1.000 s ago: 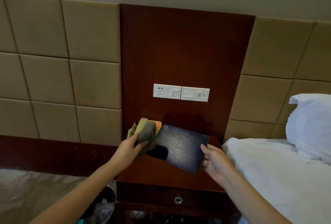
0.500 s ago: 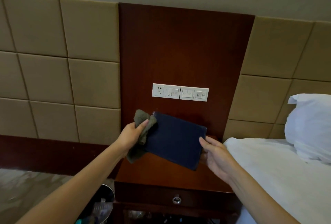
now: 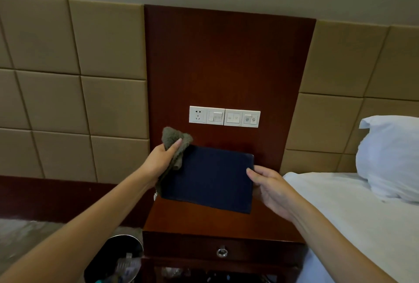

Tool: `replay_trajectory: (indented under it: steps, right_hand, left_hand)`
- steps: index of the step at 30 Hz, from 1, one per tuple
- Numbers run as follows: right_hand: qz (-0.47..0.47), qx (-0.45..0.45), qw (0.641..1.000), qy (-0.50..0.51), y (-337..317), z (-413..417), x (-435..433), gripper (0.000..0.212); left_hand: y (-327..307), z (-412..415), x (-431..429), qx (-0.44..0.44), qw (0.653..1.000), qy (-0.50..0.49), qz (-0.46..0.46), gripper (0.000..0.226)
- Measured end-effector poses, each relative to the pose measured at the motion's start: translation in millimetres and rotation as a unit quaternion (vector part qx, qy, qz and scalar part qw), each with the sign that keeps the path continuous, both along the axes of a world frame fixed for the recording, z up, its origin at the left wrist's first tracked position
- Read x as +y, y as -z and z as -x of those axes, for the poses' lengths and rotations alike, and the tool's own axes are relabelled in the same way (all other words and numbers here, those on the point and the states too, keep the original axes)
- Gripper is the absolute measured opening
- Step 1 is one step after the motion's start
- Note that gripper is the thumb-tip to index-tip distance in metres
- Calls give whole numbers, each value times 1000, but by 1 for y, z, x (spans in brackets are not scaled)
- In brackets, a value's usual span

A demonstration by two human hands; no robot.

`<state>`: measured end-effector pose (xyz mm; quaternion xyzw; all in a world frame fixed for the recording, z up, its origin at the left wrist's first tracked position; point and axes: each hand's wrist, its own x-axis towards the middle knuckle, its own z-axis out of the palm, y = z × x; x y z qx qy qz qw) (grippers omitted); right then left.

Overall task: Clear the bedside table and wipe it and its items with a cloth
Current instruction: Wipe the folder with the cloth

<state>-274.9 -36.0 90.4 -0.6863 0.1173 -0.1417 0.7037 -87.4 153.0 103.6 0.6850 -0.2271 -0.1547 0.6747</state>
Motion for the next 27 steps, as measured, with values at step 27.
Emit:
replay_trajectory:
  steps: [27]
  right_hand:
    - [41, 69, 997, 17, -3, 0, -17, 61]
  left_hand:
    - [-18, 19, -26, 186, 946, -42, 263, 30]
